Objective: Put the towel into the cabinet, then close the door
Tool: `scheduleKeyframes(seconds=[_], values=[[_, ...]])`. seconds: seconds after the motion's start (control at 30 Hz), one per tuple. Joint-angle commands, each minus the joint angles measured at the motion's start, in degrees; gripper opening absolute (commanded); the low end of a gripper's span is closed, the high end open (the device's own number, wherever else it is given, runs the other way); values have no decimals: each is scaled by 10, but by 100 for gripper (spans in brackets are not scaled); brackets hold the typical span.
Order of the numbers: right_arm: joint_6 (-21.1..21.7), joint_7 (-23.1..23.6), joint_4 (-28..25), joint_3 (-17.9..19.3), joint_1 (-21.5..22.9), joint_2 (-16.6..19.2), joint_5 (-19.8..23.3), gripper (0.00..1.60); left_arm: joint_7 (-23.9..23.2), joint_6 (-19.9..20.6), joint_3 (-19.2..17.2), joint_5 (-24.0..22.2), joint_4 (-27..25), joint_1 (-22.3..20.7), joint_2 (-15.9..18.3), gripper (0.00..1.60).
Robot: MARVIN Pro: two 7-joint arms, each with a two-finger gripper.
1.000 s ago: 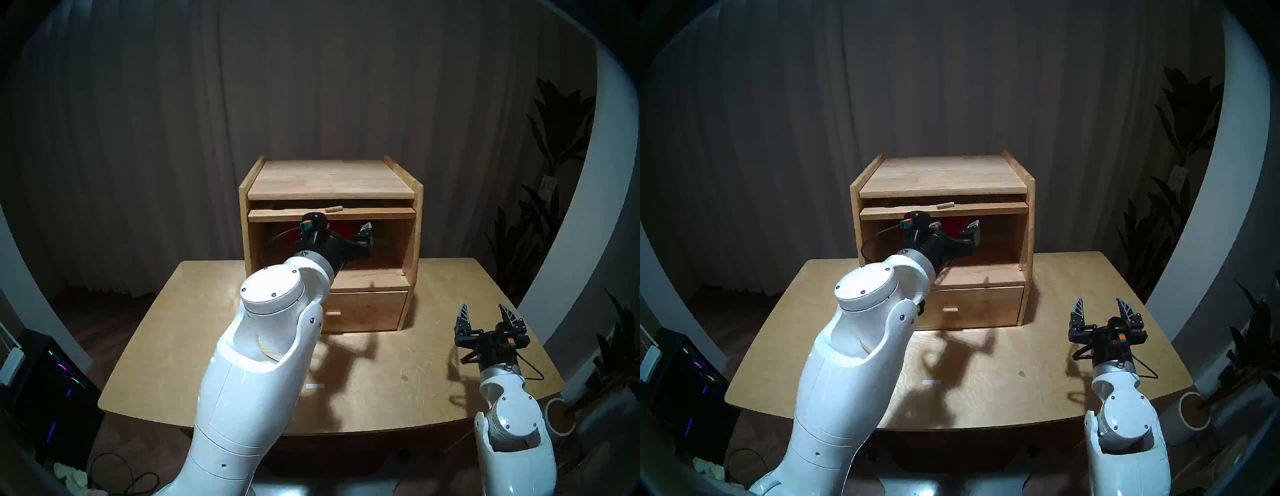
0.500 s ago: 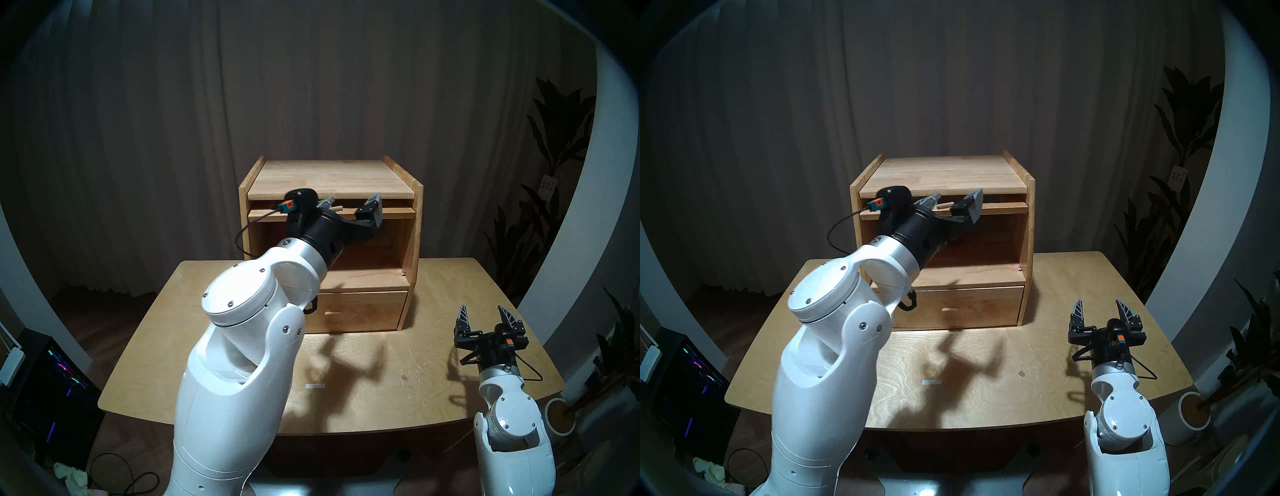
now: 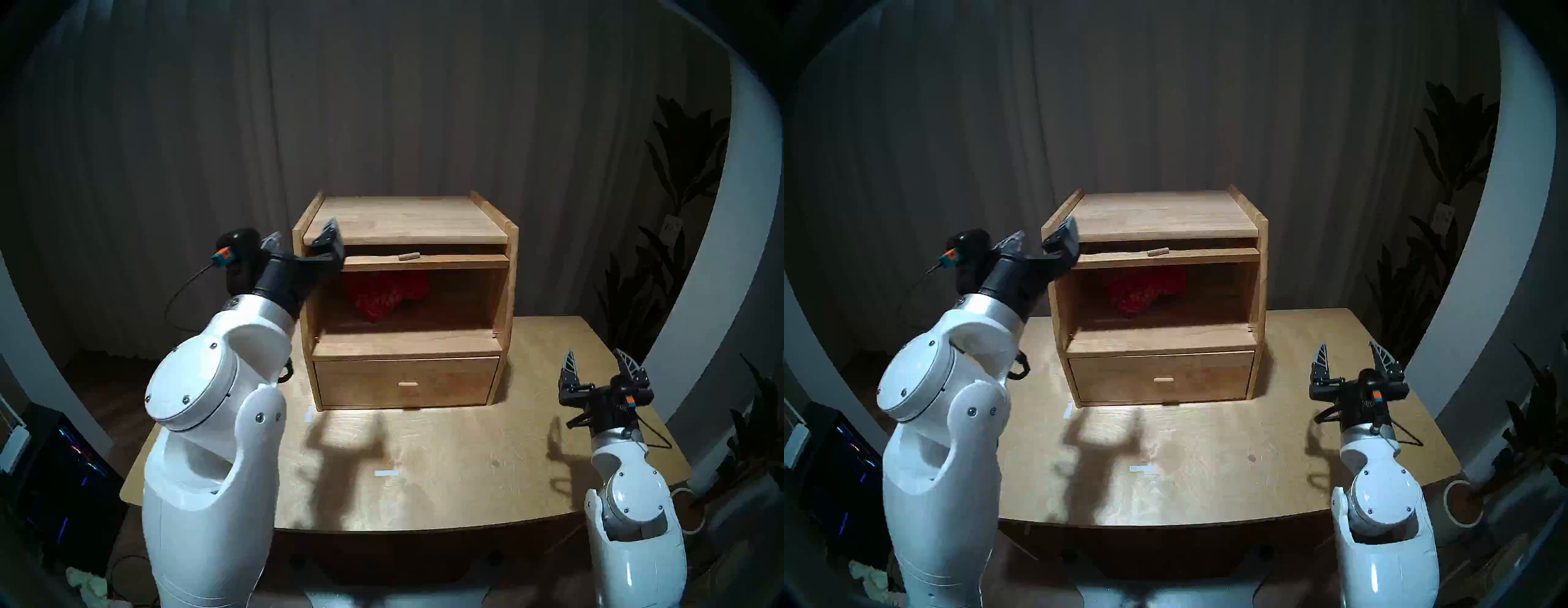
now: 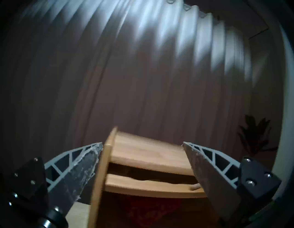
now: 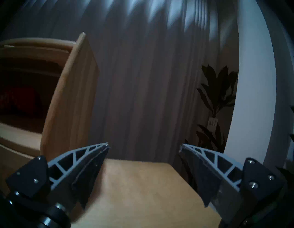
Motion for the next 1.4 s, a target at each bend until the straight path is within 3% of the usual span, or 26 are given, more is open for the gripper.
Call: scheduleKeyframes(seconds=[0.0, 0.3, 0.33, 0.53, 0.73, 0.9, 0.93, 0.97, 1.37], values=[[-37, 24, -60, -23, 37, 50, -55, 160, 24, -10, -73, 22, -1, 60, 20, 160], [-68, 80, -115, -62, 41, 104, -157, 160, 42, -18, -138, 40, 14, 110, 30, 160], [-73, 88, -118, -66, 41, 123, -172, 160, 44, -21, -146, 42, 15, 116, 31, 160], [-90, 141, -110, -70, 57, 157, -258, 160, 44, -40, -175, 51, 20, 142, 37, 160], [-91, 190, -78, -86, 117, 203, -339, 160, 31, -80, -193, 50, 22, 165, 40, 160], [-83, 201, -60, -106, 135, 202, -382, 160, 18, -110, -201, 51, 24, 180, 42, 160], [-82, 207, -49, -115, 157, 202, -395, 160, 14, -119, -203, 51, 25, 184, 43, 160], [-81, 201, -54, -114, 145, 199, -401, 160, 12, -124, -204, 51, 26, 186, 43, 160], [-61, 207, -41, -156, 222, 175, -454, 160, -15, -182, -214, 52, 34, 209, 46, 160]])
